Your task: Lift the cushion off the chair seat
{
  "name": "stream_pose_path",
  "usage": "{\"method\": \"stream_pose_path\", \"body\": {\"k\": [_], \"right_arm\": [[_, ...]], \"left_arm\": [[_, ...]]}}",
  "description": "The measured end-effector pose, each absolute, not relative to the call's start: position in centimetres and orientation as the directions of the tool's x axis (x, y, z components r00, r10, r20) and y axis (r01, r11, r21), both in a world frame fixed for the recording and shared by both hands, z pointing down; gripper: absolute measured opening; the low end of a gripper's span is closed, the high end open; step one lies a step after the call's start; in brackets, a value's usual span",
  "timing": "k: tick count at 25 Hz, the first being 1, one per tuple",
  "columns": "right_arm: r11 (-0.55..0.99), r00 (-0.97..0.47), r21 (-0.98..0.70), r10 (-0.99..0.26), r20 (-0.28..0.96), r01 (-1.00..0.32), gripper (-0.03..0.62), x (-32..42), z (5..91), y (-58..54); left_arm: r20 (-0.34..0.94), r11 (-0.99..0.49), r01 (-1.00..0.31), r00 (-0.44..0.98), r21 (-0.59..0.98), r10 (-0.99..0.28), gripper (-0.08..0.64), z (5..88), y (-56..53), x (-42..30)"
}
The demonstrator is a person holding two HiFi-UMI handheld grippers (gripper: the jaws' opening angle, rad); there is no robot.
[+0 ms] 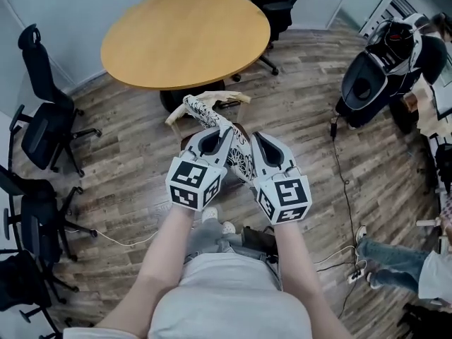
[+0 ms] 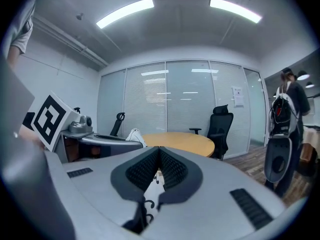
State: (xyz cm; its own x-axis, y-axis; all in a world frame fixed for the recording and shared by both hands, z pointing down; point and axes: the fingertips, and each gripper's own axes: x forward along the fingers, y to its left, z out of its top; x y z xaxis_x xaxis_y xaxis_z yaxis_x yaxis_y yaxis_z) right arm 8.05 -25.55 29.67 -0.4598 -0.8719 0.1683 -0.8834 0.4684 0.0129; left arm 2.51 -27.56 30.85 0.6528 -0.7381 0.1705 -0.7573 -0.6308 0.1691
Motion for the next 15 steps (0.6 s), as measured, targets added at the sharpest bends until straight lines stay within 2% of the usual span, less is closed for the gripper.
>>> {"method": "stream_pose_path", "body": {"k": [15], "right_arm": [[0.419,-0.414,0.088,-0.908,0.062,-0.904,0.025,8.8,25.2,-26.2]], "left_arm": [[0.085,-0.651,-0.75,0.661,0.115,-0.746,0.014,26.3,-27.9,3.0]]}}
